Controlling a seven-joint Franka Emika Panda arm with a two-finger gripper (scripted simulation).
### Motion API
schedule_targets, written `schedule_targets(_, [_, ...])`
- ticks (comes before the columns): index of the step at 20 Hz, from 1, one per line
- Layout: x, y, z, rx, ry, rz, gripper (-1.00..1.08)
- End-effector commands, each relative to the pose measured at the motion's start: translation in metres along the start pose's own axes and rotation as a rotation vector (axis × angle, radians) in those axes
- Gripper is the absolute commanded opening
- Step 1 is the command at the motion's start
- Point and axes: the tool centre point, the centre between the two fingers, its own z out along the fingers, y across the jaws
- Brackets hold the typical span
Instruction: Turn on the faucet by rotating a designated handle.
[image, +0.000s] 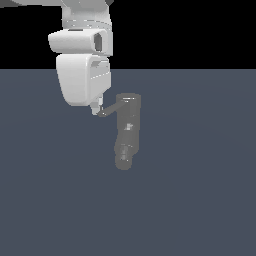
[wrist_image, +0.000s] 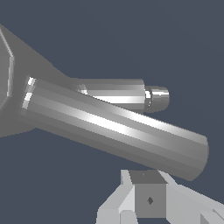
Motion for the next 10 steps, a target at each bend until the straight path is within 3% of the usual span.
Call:
schedule_targets(1, [0.008, 0.007, 0.000, -0.003, 0.002, 0.003, -1.00])
schedule_targets(10, [0.025, 0.016, 0.000, -0.001, 0.001, -0.002, -1.00])
